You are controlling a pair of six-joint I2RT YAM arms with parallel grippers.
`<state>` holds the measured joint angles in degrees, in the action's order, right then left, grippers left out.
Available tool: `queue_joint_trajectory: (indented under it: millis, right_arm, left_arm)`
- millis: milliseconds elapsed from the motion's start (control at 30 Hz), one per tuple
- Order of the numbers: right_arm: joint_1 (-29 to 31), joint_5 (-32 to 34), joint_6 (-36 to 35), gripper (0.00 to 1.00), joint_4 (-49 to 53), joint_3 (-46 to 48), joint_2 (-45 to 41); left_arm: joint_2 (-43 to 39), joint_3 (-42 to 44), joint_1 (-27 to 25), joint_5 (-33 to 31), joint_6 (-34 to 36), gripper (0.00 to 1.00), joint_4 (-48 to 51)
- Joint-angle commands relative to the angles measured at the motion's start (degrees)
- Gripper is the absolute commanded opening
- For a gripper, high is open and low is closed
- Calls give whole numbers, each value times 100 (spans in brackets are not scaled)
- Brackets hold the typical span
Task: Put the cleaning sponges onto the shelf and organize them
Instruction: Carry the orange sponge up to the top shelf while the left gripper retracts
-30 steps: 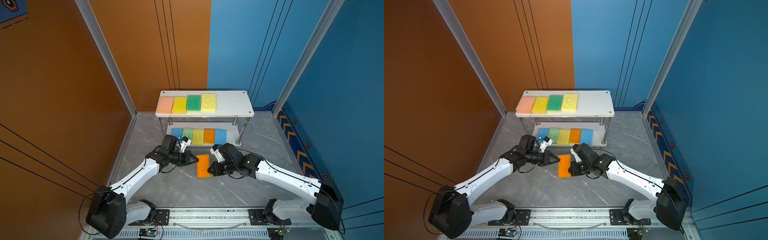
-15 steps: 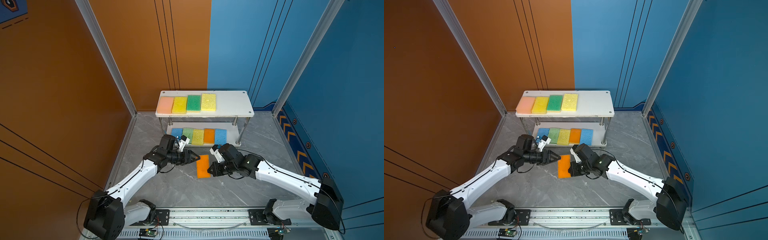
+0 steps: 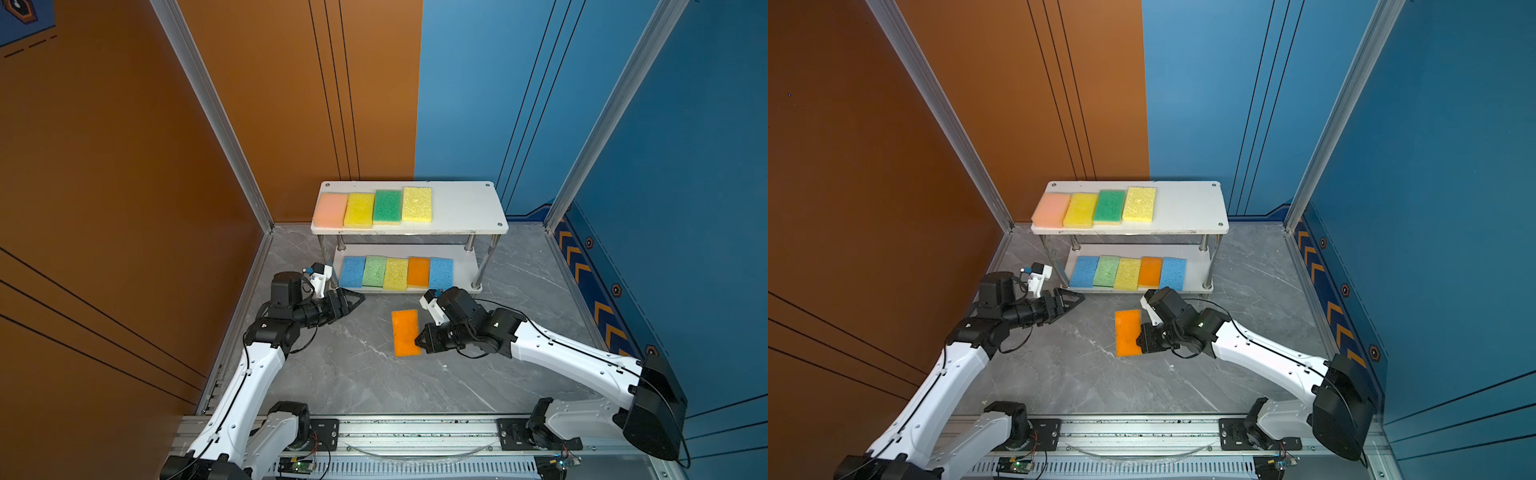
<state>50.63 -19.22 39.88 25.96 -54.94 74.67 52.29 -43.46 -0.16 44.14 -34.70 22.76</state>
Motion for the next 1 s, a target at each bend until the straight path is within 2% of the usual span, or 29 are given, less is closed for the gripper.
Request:
queue_joint_trajectory:
  millis: [0, 167, 300, 700, 967]
  right_arm:
    - [11, 183, -65, 5, 153, -235, 5]
    - [64, 259, -81, 5, 332, -468, -106]
    - [63, 370, -189, 5, 578, -735, -214]
    - [-104, 729, -737, 6, 1475, -1923, -500]
    - [-603, 922, -1392, 6, 2291, -3213, -491]
  left_arm:
    - [-143, 193, 439, -11, 326, 74, 547]
    - [-185, 383, 1057, 170, 475, 75, 664]
    - [-103, 520, 1242, 262, 584, 76, 664]
    - [-8, 603, 1065, 135, 608, 77, 664]
    - [-17, 610, 765, 77, 606, 77, 659]
